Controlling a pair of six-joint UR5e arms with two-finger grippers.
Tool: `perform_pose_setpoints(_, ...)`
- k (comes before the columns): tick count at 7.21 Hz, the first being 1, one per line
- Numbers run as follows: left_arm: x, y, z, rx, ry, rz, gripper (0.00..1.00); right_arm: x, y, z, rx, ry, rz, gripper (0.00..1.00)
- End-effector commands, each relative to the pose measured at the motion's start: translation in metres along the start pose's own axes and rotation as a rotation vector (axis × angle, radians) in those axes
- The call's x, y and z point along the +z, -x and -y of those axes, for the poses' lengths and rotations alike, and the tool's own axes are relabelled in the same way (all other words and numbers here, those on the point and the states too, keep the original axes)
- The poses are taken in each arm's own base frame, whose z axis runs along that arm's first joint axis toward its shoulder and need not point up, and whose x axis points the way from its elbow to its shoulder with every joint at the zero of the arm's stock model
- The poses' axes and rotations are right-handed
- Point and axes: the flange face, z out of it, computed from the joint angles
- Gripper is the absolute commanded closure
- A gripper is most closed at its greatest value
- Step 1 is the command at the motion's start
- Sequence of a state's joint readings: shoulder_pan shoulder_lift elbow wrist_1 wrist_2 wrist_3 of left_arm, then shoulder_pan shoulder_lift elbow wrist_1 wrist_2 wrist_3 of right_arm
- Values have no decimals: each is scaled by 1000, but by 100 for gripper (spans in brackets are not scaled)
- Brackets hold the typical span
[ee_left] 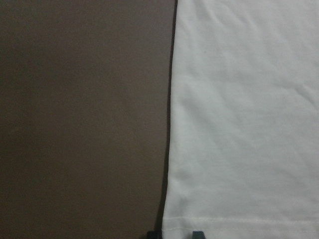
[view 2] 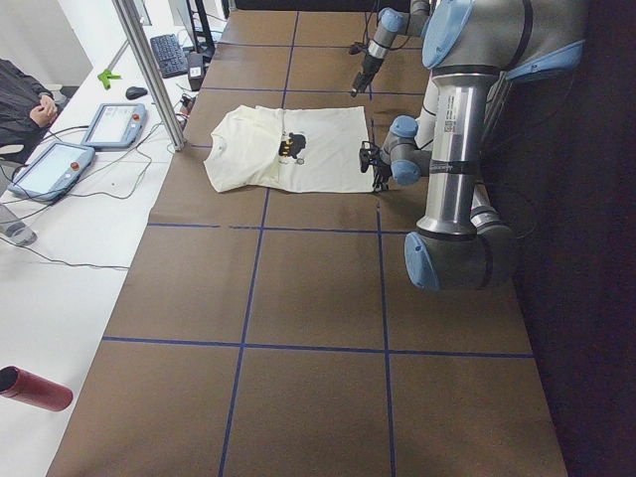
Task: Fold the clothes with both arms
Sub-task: 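Position both grippers at the hem corners nearest the robot and grasp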
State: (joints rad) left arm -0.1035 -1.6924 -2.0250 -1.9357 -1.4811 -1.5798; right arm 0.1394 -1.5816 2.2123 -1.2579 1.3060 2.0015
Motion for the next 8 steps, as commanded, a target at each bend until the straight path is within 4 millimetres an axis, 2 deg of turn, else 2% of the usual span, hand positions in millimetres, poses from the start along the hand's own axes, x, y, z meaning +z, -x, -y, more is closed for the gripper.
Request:
perform_pose_setpoints(1, -1, -1, 0, 0, 3, -7, 93, 1, 0, 0, 0, -1, -1, 1)
perform_pose_setpoints(2, -2, -2, 0, -1, 1, -10, 100, 2, -1, 0, -2, -2, -3, 1)
perform_pose_setpoints(4, -17, -6, 6, -8, -11, -36, 100, 6, -3, -1, -5, -5, -9, 1)
perform_pose_setpoints(6, -18, -8, 7, -9, -14, -42, 100, 9, -8, 1, -11, -15, -14, 0)
perform_pose_setpoints(7, -21, -10, 8, -10, -16, -48, 100, 10, -7, -1, 2, 2, 23, 2)
perform_pose_setpoints(8, -25, -11, 9, -12, -18, -56, 100, 16, -16, 0, 5, 7, 32, 6)
